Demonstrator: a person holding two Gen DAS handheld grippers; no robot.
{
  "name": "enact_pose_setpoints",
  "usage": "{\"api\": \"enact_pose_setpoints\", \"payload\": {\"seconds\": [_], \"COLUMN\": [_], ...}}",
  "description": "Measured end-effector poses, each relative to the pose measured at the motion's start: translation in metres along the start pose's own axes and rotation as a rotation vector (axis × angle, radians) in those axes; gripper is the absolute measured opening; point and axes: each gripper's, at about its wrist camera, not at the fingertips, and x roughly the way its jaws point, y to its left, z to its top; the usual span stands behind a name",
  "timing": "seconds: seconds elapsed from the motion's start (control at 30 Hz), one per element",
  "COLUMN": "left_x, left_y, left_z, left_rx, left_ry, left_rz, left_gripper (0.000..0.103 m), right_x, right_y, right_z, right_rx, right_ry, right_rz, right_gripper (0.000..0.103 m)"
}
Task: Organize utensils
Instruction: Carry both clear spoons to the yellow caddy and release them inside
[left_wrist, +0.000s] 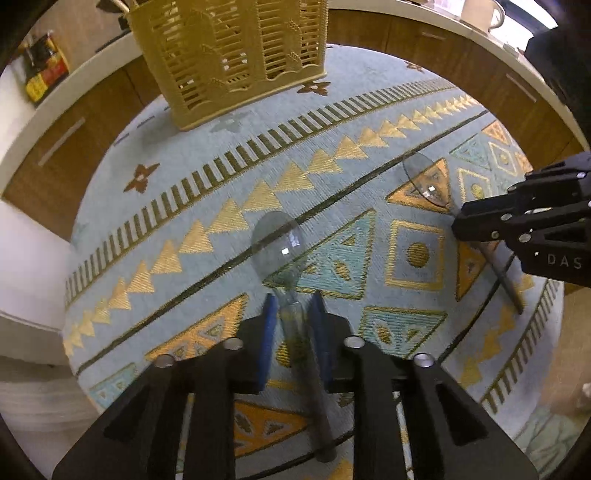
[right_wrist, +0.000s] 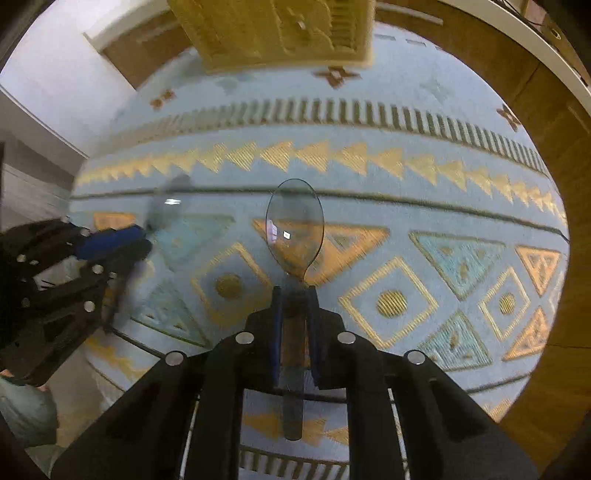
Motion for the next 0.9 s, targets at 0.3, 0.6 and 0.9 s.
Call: {"api": "enact_pose_setpoints", "payload": {"seconds": [0.3,0.6,0.9], "left_x": [-0.039,-0.146,-0.154], "left_y": [0.029,0.089,0.104], "left_z": [0.014,0.078,0.16], "left_rx": [-0.083,-0.216,-0.369], "left_ry": [-0.186,-0.636,-0.862], "left_rz": [-0.154,-0.23,-0.238], "left_gripper": [0.01,0.01,0.01], "right_x": [-0.073,-0.148,-0.167], "right_y": [0.01,-0.001,-0.018], "right_z": [0.047,0.107,0.149], "right_rx": [-0.07,-0.084,0.038], "right_ry": [-0.315,-0.666,-0.941], "right_rz": [0.037,0.084,0.172], "right_gripper": [0.01,0.01,0.01]}}
